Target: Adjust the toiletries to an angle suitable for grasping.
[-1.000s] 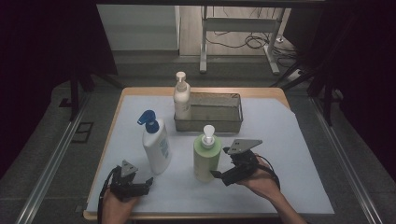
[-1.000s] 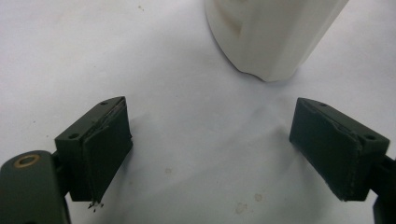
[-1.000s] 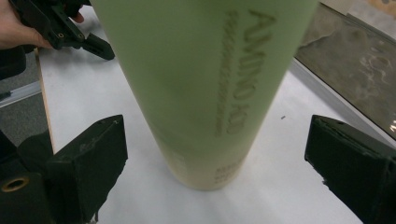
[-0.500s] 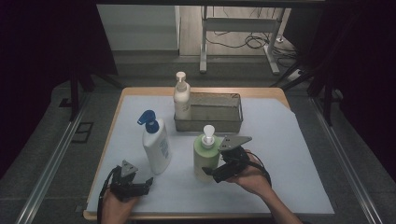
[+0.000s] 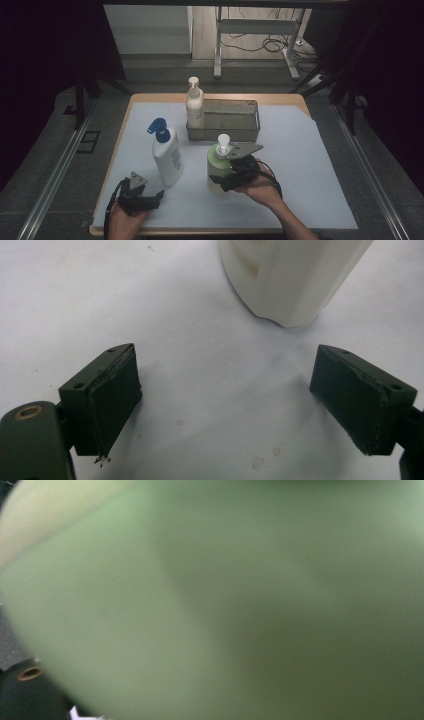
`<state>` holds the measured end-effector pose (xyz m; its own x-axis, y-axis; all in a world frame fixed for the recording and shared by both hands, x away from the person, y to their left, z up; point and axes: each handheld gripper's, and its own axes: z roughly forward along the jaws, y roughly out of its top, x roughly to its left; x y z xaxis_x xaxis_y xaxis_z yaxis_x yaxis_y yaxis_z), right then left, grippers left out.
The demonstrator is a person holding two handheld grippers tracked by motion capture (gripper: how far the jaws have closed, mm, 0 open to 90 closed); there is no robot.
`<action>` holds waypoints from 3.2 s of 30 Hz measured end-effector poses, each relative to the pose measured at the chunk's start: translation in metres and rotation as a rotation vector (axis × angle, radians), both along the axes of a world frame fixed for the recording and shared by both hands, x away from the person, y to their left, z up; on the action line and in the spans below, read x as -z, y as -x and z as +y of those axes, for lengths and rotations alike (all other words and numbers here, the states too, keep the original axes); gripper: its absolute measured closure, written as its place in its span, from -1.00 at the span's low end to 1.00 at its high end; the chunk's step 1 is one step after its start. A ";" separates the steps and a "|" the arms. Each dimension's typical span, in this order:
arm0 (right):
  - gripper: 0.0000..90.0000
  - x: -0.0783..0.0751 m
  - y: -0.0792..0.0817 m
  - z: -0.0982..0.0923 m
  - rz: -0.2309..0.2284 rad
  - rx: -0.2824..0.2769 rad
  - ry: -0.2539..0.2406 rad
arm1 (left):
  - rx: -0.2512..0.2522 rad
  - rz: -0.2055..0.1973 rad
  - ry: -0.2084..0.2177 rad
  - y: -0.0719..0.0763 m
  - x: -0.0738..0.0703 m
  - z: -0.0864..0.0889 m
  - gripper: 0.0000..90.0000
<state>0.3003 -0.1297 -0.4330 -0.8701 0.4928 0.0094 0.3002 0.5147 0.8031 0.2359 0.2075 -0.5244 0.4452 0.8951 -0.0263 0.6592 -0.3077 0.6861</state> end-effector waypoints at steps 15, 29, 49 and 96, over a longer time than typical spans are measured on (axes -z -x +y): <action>-0.72 0.000 0.004 -0.001 -0.022 0.024 0.001 | 0.000 0.000 0.000 0.000 0.000 0.000 -0.72; -0.72 -0.018 -0.007 -0.008 -0.020 0.055 0.007 | 0.000 0.000 0.000 0.000 0.000 0.000 -0.72; -0.72 -0.046 -0.039 -0.010 -0.049 0.122 0.004 | 0.003 0.002 -0.003 0.000 0.000 0.000 -0.72; -0.71 -0.083 -0.107 0.000 -0.104 0.240 0.000 | -0.001 0.004 0.001 0.000 0.000 0.000 -0.72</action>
<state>0.4076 -0.1302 -0.3500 -0.7247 0.6851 -0.0741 0.3296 0.4390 0.8359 0.2359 0.2076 -0.5243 0.4445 0.8953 -0.0294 0.6623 -0.3064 0.6837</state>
